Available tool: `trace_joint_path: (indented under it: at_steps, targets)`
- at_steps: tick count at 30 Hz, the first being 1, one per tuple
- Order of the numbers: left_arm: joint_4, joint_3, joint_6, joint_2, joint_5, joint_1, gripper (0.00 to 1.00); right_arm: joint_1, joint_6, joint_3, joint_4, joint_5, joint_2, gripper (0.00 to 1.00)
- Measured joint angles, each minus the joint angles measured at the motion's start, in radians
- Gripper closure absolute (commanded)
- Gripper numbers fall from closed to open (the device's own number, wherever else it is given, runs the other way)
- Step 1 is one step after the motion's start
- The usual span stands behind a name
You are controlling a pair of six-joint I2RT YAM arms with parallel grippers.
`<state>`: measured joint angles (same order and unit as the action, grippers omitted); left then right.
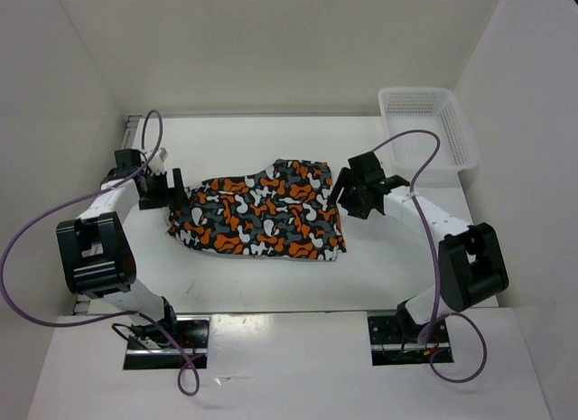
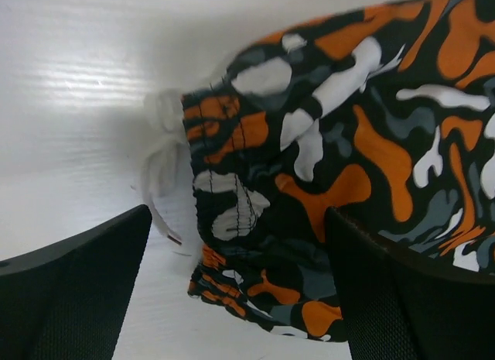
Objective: Fold and stack the shorts
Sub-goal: Fold the shorts
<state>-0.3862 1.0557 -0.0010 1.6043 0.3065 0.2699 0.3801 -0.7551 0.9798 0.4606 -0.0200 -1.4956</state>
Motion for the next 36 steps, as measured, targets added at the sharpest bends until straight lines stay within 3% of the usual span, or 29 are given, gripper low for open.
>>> trace_joint_path:
  at_steps: [10, 14, 15, 17, 19, 26, 29, 32, 34, 36]
  targets:
    - [0.016, -0.238, -0.003, -0.072, 0.045, 0.027, 0.03, 0.005, 0.014, 0.024, 0.013, -0.005, 0.092, 0.25]
    - [0.063, -0.256, -0.006, -0.072, 0.122, 0.028, 0.44, 0.005, 0.014, 0.024, 0.014, 0.007, 0.092, 0.25]
    - [0.065, -0.256, -0.005, -0.072, 0.14, 0.028, 0.62, 0.005, 0.014, 0.024, 0.014, 0.01, 0.092, 0.25]
    - [0.056, -0.249, -0.008, -0.078, 0.171, 0.028, 0.76, 0.005, 0.014, 0.024, 0.014, 0.013, 0.092, 0.25]
    - [0.023, -0.227, -0.004, -0.099, 0.195, 0.027, 0.88, 0.005, 0.017, 0.024, 0.014, 0.016, 0.092, 0.25]
    - [-0.032, -0.148, -0.003, -0.337, 0.21, 0.006, 0.99, 0.052, 0.032, 0.068, 0.026, 0.015, 0.053, 0.18]
    - [-0.032, -0.146, -0.003, -0.42, 0.183, -0.026, 0.97, 0.113, 0.043, 0.138, 0.028, 0.001, 0.006, 0.18]
    - [-0.032, -0.146, 0.005, -0.427, 0.146, -0.06, 0.31, 0.195, 0.051, 0.204, 0.027, -0.011, -0.029, 0.17]
    - [-0.034, -0.146, 0.002, -0.404, 0.129, -0.073, 0.11, 0.25, 0.058, 0.245, 0.026, -0.019, -0.052, 0.17]
    - [-0.038, -0.145, -0.001, -0.369, 0.106, -0.086, 0.09, 0.293, 0.059, 0.271, 0.023, -0.019, -0.072, 0.17]
